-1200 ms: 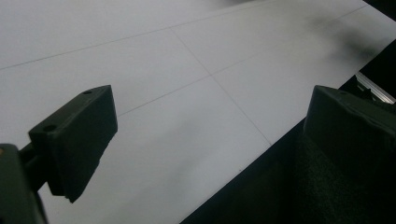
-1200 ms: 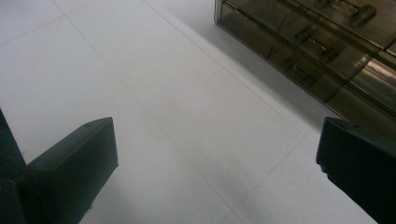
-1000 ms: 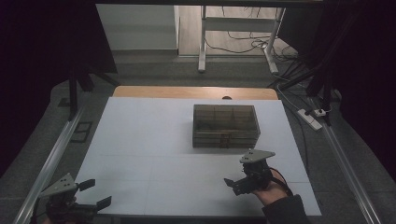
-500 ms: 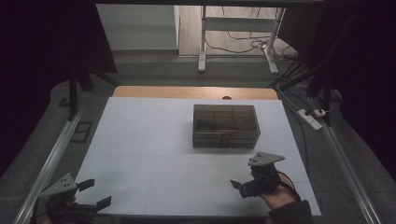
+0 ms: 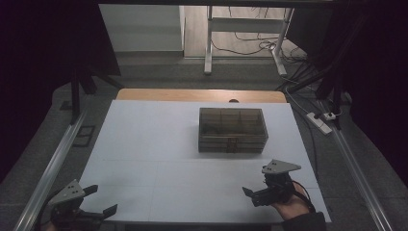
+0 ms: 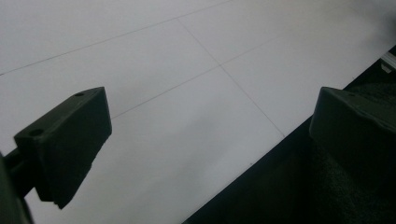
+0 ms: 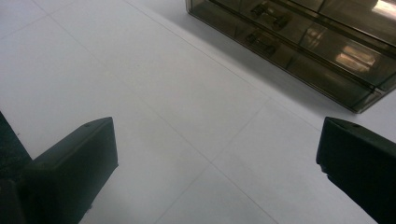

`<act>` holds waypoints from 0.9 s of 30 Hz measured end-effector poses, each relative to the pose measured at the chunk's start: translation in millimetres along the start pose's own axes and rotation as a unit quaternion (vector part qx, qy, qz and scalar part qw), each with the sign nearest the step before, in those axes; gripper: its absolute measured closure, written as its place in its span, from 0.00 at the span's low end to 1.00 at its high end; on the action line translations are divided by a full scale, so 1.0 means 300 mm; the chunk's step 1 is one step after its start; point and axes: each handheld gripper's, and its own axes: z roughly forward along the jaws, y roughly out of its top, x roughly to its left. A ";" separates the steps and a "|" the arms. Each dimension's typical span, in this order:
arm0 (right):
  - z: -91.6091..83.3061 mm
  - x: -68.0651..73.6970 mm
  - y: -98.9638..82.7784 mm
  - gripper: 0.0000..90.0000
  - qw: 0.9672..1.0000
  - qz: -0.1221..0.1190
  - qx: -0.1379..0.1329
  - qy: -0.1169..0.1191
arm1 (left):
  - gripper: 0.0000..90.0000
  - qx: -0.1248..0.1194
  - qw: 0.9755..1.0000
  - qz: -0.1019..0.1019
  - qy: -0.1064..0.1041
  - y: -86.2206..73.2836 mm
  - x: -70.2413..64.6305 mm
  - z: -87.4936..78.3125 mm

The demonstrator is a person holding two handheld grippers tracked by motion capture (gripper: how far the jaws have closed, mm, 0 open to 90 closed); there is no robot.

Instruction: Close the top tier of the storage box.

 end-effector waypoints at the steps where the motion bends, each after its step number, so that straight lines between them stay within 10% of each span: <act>1: -0.003 -0.002 -0.003 0.00 1.000 0.001 0.001 0.000 | 0.00 0.000 1.000 -0.001 0.000 0.000 0.000 0.000; 27: -0.067 -0.021 -0.075 0.00 1.000 0.020 -0.002 -0.011 | 0.01 -0.008 1.000 -0.019 -0.014 -0.003 0.015 -0.004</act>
